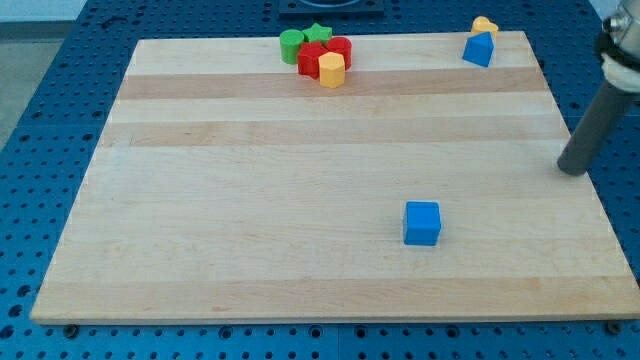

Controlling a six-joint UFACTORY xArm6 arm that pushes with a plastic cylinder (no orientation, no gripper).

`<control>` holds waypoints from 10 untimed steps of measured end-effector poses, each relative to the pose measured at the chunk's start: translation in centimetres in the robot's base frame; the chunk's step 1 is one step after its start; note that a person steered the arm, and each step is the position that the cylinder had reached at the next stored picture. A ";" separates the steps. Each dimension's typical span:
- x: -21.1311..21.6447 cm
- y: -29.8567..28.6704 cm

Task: Slide blue cube towards top center

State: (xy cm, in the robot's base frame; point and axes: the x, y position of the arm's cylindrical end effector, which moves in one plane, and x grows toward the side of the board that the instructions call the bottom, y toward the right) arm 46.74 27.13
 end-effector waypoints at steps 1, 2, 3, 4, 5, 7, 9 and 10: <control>3.3 -2.4; 6.7 -6.1; 8.9 -11.3; 9.1 -18.6; 8.7 -23.9; 4.3 -24.2; 8.1 -24.4; 7.5 -21.3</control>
